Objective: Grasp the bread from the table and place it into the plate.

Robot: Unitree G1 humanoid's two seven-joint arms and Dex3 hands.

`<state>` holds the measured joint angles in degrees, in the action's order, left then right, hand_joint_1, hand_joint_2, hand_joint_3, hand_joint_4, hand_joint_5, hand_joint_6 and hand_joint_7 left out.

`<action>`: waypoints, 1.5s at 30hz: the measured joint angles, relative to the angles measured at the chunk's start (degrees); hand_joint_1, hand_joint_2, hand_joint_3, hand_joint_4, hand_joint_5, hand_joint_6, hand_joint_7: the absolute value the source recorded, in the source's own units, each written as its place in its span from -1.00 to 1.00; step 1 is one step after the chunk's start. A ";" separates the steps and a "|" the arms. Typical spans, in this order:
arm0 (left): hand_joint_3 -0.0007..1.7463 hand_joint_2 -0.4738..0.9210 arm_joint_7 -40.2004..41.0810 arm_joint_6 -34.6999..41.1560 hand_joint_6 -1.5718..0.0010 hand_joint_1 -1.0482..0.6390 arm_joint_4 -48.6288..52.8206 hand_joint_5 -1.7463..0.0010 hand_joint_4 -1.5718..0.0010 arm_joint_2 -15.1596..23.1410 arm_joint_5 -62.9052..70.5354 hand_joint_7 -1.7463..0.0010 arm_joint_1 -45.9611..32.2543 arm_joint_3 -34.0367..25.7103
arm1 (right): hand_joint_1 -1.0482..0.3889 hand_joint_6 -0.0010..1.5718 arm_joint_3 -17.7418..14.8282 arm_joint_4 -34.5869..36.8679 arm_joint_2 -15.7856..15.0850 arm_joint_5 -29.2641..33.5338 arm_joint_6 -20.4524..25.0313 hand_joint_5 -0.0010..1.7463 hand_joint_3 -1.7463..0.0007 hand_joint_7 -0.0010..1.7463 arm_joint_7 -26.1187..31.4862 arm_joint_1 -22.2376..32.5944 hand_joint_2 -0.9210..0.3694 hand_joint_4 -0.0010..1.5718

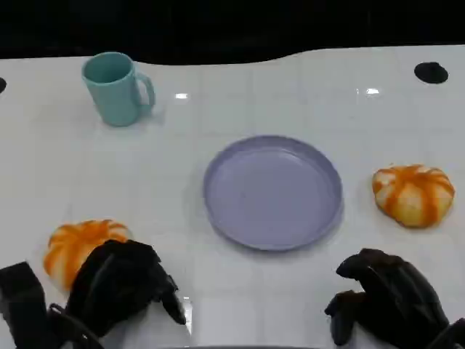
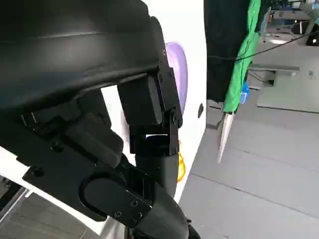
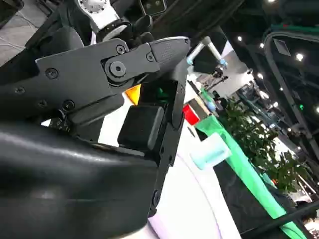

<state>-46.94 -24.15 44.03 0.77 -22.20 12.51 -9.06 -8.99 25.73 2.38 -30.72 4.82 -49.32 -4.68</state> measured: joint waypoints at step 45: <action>-0.55 1.00 24.32 -12.07 0.96 -1.00 -22.45 -0.83 0.99 17.33 37.57 0.38 -5.02 7.63 | -0.55 1.00 -0.01 0.12 0.15 0.03 -0.14 -0.12 0.98 -0.58 -0.40 -0.08 -1.00 0.96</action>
<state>-22.62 -36.22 21.58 18.10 15.37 7.49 -1.42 -9.00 25.86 2.53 -30.69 4.68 -49.72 -4.76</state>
